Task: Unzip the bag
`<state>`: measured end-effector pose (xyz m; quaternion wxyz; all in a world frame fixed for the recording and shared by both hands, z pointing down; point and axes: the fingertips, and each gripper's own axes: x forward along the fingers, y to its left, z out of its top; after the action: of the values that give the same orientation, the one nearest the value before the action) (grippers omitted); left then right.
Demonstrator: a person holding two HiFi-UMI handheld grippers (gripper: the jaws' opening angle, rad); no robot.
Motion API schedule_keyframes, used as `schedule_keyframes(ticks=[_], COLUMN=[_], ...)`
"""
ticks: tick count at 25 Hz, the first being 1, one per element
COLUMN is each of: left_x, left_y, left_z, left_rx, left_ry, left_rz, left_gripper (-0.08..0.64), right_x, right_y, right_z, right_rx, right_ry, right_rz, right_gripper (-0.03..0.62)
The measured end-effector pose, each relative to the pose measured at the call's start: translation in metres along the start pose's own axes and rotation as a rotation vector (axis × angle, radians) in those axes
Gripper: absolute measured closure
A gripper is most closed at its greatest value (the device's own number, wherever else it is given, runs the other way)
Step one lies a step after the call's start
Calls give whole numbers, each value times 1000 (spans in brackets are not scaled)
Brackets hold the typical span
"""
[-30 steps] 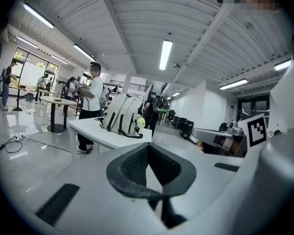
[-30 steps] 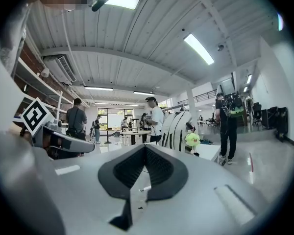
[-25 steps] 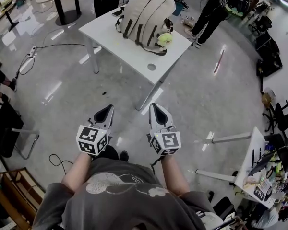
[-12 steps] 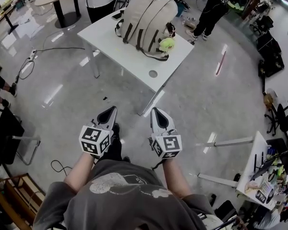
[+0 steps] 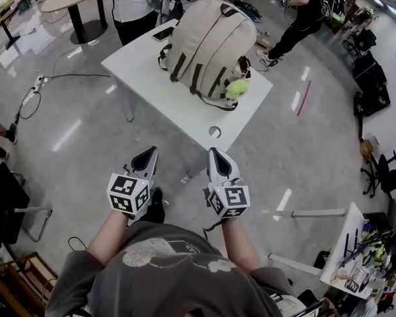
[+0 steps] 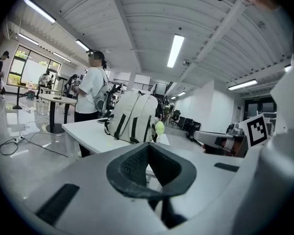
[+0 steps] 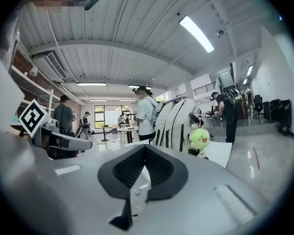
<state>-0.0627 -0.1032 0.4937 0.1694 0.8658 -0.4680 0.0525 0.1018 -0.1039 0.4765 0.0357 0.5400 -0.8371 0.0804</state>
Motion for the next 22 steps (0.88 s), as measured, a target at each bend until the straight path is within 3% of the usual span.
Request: schedule_keyframes(ticks=[12, 22], left_x=[82, 138], left_y=[80, 92], left_z=[37, 47], left_rx=[-24, -10], left_ry=[17, 47], left_rz=[-23, -82], left_gripper=[554, 554], right_x=[115, 146], right_y=[-42, -75], right_z=[15, 12], right_rx=[35, 22], right_ry=[29, 62], right_rz=[-88, -167], right_gripper=[593, 592])
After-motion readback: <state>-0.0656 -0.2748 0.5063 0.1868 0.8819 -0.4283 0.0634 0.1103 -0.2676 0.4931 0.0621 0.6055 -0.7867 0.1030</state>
